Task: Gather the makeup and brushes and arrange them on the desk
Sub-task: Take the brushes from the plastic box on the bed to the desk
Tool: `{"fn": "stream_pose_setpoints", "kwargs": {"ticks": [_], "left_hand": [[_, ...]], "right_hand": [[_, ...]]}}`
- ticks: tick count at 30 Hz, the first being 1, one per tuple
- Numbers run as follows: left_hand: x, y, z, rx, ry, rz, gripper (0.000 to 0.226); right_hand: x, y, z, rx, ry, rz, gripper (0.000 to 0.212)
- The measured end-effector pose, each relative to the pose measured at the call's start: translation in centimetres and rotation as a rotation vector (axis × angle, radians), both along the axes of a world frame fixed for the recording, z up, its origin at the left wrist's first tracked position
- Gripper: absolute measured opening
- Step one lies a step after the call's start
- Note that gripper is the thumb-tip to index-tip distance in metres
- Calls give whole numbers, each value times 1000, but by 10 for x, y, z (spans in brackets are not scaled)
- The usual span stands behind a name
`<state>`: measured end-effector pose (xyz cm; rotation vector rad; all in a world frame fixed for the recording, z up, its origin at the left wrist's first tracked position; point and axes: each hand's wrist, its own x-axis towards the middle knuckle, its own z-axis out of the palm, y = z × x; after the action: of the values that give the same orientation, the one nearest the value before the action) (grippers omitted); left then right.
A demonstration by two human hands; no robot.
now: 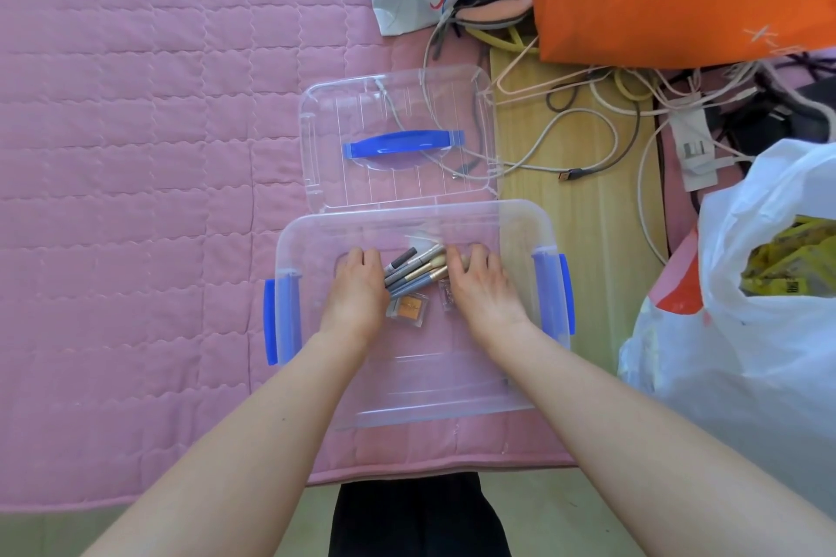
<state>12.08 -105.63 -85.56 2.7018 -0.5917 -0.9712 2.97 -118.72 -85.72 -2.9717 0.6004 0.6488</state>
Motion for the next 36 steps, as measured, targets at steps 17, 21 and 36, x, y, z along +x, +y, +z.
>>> {"fn": "stream_pose_setpoints", "kwargs": {"ticks": [17, 21, 36], "left_hand": [[1, -2, -9, -53, 48, -15, 14], [4, -4, -11, -19, 33, -55, 16], [10, 0, -7, 65, 40, -57, 6]], "right_hand": [[-13, 9, 14, 352, 35, -283, 54], [-12, 8, 9, 323, 34, -236, 44], [-1, 7, 5, 323, 134, -384, 42]]}}
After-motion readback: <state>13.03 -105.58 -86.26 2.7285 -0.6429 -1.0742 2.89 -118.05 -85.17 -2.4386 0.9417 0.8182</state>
